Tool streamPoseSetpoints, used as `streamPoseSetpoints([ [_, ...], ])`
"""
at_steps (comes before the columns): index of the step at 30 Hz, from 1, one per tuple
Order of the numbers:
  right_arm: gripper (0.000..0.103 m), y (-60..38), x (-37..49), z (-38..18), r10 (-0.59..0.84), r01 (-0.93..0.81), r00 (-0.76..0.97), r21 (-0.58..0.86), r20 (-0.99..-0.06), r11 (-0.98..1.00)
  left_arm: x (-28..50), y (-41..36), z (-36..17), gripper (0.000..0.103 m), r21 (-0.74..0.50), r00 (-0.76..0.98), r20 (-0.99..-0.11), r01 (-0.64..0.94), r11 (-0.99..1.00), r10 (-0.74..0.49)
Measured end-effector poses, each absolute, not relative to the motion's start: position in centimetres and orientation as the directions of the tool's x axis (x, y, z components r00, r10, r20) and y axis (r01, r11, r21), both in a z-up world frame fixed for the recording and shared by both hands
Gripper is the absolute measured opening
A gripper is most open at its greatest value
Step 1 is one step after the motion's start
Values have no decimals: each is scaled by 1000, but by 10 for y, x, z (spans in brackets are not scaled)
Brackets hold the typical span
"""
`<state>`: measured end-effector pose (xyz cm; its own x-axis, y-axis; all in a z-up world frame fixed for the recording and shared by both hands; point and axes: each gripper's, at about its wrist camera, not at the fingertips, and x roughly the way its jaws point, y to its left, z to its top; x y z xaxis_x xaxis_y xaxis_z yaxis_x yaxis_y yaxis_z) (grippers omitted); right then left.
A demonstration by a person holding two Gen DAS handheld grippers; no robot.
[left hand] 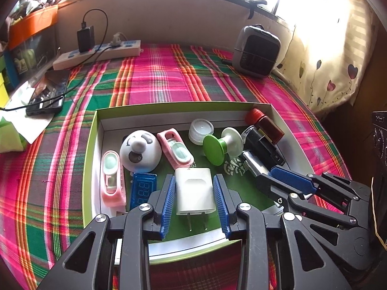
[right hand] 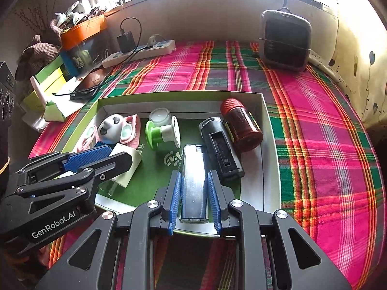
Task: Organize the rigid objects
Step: 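Open both grippers to release the charger and black bar in the tray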
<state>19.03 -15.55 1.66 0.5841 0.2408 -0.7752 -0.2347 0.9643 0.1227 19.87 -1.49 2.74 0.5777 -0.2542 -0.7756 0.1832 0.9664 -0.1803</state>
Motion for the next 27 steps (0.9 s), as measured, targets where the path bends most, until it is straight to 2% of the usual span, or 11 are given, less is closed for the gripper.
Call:
streamPoseSetpoints([
  [23, 25, -161, 183, 20, 281, -232, 588, 175, -759, 957, 186, -14, 33, 32, -168, 586, -776, 164, 972, -233],
  [27, 27, -161, 178, 23, 292, -235, 594, 185, -750, 954, 181, -14, 37, 32, -161, 593, -772, 162, 973, -227],
])
